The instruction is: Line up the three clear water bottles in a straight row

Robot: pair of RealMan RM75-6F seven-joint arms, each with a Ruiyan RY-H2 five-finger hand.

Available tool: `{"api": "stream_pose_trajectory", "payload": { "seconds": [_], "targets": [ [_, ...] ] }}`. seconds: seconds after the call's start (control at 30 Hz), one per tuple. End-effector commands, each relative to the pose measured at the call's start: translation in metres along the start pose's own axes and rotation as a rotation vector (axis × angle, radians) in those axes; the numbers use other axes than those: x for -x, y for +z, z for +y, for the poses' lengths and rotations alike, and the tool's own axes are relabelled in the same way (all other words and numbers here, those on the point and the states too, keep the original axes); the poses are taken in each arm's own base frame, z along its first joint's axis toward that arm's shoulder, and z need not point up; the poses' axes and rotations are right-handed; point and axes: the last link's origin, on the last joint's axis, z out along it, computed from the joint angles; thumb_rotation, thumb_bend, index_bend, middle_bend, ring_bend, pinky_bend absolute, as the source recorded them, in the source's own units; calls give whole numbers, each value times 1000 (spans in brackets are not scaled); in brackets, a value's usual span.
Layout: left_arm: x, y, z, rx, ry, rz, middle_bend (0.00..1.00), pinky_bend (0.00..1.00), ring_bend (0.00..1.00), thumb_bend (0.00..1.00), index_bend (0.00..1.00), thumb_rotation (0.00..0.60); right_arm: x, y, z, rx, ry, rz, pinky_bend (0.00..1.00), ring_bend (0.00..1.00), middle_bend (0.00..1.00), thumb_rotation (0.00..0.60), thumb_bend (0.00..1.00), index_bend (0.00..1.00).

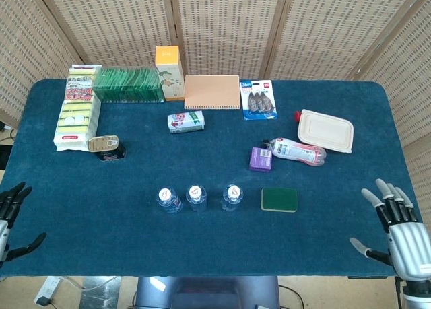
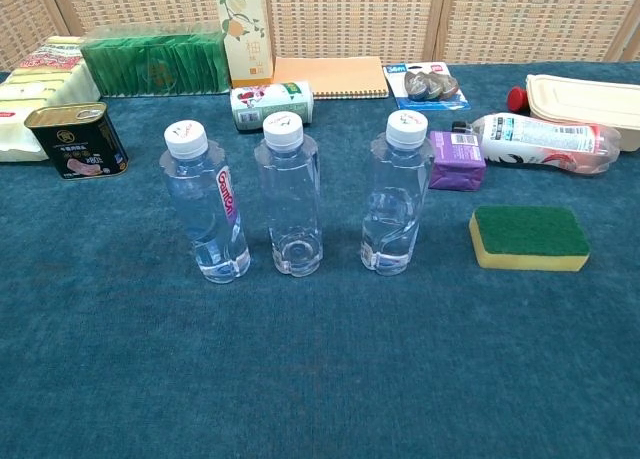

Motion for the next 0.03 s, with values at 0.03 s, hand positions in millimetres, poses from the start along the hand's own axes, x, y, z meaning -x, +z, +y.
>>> {"api": "stream_pose_trajectory", "payload": {
  "seconds": [0.03],
  "targets": [
    [-3,-9,4,18,11,15,0,0,0,232,0,600,0,-5,-4,64,-44,9,0,0,0,559,0,148]
  ]
}}
